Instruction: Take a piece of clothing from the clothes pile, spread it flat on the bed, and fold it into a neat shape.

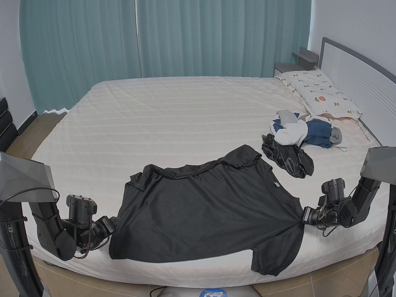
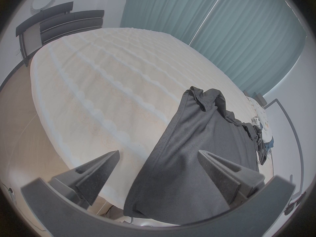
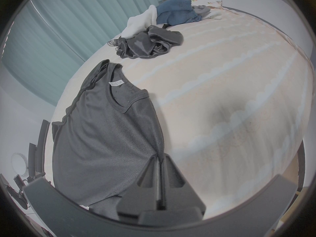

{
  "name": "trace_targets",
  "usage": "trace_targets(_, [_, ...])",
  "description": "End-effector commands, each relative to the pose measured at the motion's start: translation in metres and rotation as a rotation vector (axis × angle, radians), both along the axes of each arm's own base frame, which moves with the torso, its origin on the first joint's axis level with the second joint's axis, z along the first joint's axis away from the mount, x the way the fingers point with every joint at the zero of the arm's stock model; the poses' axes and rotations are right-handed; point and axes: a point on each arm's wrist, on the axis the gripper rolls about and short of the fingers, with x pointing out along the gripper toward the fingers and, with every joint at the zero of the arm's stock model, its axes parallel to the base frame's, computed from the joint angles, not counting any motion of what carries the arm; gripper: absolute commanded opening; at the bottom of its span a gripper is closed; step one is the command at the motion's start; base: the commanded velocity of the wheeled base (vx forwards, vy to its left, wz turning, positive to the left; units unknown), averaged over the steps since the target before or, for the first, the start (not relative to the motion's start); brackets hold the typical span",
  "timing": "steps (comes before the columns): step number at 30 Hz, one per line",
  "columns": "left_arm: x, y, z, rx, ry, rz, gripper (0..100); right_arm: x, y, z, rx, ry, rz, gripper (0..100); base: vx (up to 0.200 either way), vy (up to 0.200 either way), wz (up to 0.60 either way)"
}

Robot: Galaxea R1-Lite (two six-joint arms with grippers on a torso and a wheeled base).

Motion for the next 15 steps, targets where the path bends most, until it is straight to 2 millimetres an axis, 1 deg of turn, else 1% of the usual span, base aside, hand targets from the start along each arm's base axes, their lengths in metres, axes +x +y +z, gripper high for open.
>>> trace_targets(1, [0.0,0.0,0.001,-0.001,-0.002,0.001,100,-0.006,-0.01,0.004,-0.002,0.001,-0.028,0,0.0,0.0,0.0])
trace_targets(2, [0.0,0.0,0.001,-0.001,-0.002,0.001,100,-0.006,-0.01,0.004,-0.002,0.003,-0.028,100,0.0,0.0,0.0])
trace_targets(4, [0.001,0.0,0.001,-0.004,-0.007,0.005,100,-0.012,-0.01,0.002,-0.002,0.021,-0.026,100,0.0,0.0,0.0])
trace_targets(6, [0.002,0.0,0.002,-0.01,-0.012,0.01,100,-0.013,-0.01,0.004,-0.002,0.02,-0.024,100,0.0,0.0,0.0])
trace_targets(9, [0.005,0.001,0.005,-0.026,-0.037,0.032,100,-0.013,-0.009,0.018,0.01,-0.025,-0.033,100,0.0,0.0,0.0])
trace_targets(12, [0.007,0.003,0.008,-0.049,-0.063,0.053,100,-0.018,-0.007,0.033,0.017,-0.063,-0.022,100,0.2,0.0,0.0])
trace_targets(15, [0.007,0.002,0.007,-0.05,-0.064,0.05,100,-0.023,-0.002,0.042,0.02,-0.082,-0.004,100,0.2,0.0,0.0])
